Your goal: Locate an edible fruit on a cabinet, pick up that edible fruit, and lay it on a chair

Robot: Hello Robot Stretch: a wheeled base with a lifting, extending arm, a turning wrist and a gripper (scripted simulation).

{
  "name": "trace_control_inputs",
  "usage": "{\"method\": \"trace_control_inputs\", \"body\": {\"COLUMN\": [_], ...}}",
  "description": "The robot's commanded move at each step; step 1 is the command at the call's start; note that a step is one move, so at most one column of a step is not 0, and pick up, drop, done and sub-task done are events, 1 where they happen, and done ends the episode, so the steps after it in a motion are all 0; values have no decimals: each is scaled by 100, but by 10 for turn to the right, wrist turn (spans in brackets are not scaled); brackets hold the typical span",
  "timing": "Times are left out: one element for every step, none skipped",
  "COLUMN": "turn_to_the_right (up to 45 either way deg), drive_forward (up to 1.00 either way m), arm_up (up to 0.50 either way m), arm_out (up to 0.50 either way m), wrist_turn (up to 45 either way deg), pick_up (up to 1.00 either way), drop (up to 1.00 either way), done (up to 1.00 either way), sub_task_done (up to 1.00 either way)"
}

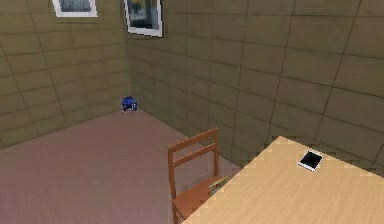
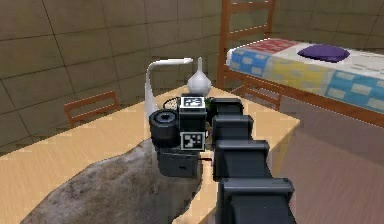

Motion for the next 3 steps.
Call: {"method": "trace_control_inputs", "body": {"turn_to_the_right": [0, 0, 0], "drive_forward": [0, 0, 0], "arm_up": [0, -40, -32], "arm_out": [0, 0, 0], "wrist_turn": [330, 0, 0], "pick_up": [0, 0, 0], "drop": [0, 0, 0], "done": [0, 0, 0], "sub_task_done": [0, 0, 0]}}
